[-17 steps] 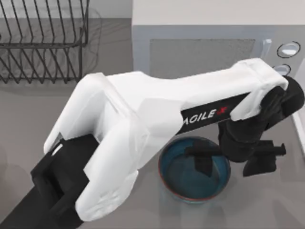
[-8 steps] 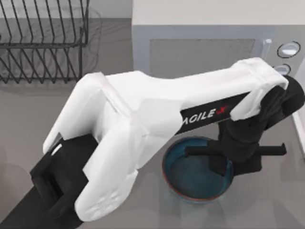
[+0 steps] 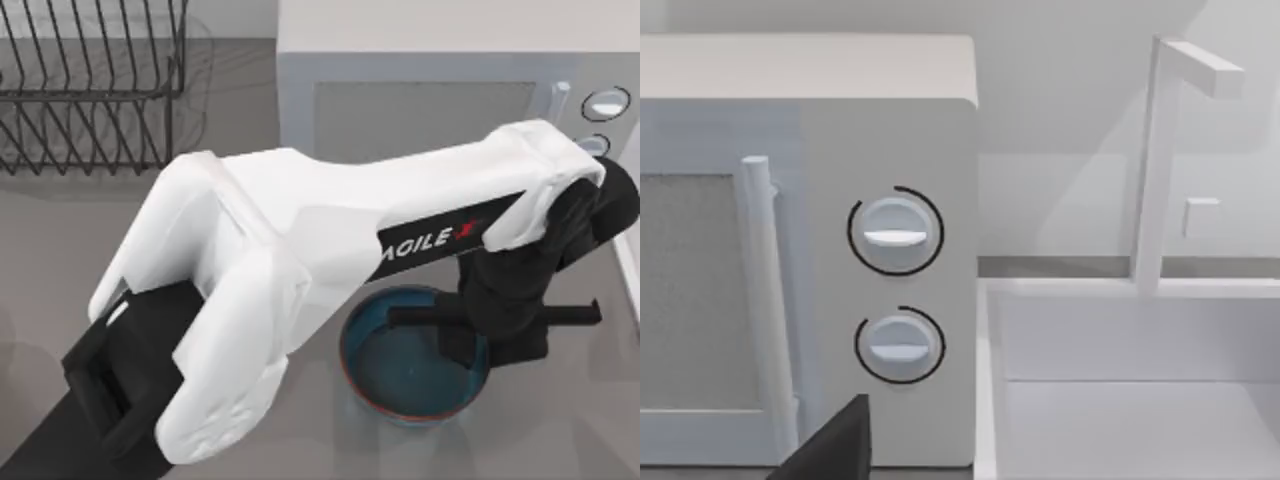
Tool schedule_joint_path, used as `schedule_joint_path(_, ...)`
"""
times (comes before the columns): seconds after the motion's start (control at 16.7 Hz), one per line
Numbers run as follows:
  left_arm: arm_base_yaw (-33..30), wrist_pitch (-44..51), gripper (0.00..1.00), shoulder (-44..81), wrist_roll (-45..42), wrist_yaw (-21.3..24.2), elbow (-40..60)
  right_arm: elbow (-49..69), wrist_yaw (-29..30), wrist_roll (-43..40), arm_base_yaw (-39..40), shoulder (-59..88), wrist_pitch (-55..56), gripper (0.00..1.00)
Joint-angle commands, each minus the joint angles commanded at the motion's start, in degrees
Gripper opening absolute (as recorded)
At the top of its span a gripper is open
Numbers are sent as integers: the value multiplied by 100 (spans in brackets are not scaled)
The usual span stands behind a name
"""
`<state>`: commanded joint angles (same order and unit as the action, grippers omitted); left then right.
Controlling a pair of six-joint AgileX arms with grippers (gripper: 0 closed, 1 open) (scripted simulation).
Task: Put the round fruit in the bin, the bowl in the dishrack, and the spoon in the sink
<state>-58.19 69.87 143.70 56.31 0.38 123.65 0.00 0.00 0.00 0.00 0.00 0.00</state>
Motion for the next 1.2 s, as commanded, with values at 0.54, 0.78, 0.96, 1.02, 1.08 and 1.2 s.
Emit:
schedule_joint_path(0.54,-23,1883,0,617,39,-7,2622,0,0,0,0,0,0,100)
schedule_joint_path(0.78,-19,2906,0,912,19,8,3910,0,0,0,0,0,0,100)
schedule_joint_path(0.96,-14,3241,0,1011,6,14,4257,0,0,0,0,0,0,100)
schedule_joint_path(1.02,-14,3246,0,1012,6,14,4262,0,0,0,0,0,0,100)
schedule_joint_path(1.08,-14,3246,0,1012,6,14,4262,0,0,0,0,0,0,100)
schedule_joint_path(1.2,-5,3233,0,989,0,12,4254,0,0,0,0,0,0,100)
